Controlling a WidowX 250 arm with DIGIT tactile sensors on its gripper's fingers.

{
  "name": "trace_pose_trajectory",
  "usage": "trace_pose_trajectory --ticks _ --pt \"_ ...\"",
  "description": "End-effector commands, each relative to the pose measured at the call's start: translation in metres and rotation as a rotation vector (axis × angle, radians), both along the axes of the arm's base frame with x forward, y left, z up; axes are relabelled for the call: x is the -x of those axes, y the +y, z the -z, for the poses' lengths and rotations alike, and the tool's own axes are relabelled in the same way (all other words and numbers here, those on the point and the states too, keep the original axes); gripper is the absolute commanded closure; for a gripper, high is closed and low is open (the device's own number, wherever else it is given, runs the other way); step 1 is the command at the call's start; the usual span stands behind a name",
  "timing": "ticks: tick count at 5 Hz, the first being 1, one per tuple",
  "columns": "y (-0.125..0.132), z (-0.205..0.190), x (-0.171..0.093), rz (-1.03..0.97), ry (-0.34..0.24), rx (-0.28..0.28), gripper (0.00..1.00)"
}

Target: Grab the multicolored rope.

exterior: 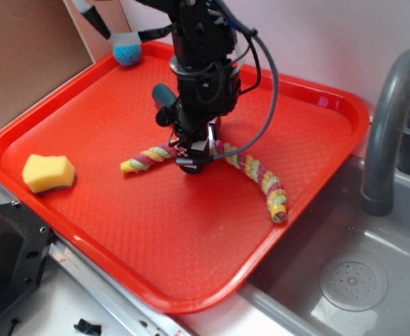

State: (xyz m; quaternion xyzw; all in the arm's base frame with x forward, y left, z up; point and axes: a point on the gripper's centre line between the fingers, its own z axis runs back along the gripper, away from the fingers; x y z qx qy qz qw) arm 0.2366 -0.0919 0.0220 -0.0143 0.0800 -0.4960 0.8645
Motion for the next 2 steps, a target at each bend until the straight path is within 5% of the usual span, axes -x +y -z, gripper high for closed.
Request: trace_pose_trajectory --ticks 1,2 --pt "0.006 -0.104 0.022 -0.476 -0.107 0.058 1.00" --pt "0.020 -0.154 0.038 -0.724 -0.175 0.068 1.00"
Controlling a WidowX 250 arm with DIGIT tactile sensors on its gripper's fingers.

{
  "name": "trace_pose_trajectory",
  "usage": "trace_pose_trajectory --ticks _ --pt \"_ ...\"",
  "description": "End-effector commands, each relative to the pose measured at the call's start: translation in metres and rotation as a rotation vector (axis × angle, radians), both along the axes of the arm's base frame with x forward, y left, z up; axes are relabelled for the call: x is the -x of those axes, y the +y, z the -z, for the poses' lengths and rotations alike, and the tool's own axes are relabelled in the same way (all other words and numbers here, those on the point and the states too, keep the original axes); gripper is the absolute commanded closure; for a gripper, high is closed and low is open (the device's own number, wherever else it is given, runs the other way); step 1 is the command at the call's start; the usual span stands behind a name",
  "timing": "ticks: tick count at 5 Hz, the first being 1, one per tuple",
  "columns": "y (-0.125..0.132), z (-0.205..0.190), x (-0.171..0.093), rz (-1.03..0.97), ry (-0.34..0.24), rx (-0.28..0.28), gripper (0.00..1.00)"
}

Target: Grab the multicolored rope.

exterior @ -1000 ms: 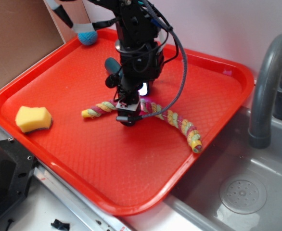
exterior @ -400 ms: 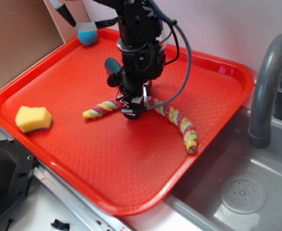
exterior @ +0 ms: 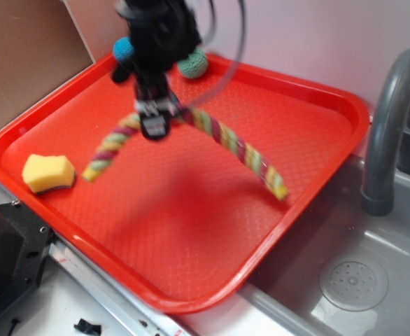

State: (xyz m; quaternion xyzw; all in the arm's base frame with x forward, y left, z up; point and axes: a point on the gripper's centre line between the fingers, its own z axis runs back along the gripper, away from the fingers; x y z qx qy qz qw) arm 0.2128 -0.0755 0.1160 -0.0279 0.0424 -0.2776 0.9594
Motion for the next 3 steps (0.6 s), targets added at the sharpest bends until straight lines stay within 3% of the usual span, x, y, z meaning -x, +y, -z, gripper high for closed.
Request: trace_pose_trajectory --ticks 1,2,3 --pt "0.012 -0.101 0.028 -0.495 -0.175 0.034 1.00" --pt "0.012 -0.119 0.030 -0.491 -0.191 -0.040 1.00" --pt "0.013 -0.122 0.028 -0.505 -0.177 -0.038 1.00"
